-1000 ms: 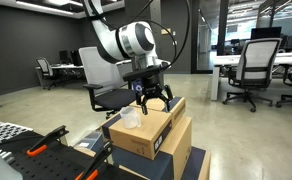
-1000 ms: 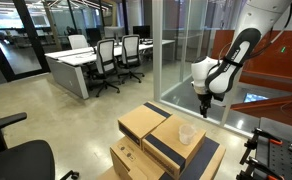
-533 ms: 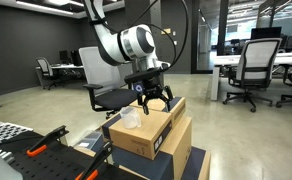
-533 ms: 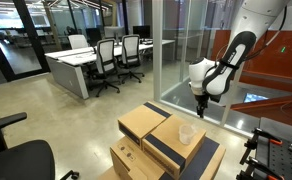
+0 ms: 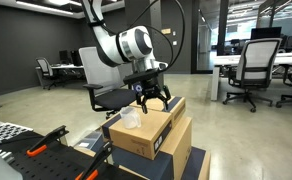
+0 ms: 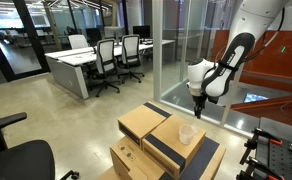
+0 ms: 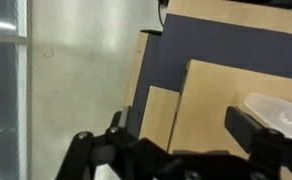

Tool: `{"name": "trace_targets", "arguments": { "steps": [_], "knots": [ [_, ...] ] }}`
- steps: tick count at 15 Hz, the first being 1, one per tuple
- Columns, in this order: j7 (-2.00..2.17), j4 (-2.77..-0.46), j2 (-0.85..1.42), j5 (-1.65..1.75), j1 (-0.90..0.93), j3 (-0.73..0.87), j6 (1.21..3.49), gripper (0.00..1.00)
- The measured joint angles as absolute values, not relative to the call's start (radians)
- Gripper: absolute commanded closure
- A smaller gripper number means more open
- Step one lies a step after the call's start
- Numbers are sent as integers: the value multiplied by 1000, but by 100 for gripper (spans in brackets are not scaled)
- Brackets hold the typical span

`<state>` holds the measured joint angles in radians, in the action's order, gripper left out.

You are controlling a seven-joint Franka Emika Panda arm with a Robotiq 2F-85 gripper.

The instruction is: Twist the water jug around

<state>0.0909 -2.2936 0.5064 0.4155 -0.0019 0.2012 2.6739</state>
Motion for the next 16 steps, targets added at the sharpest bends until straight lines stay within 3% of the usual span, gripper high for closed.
{"name": "trace_targets", "arguments": {
  "steps": [16],
  "knots": [
    [220, -2305, 510, 353, 34, 238, 2864, 0]
  ]
}}
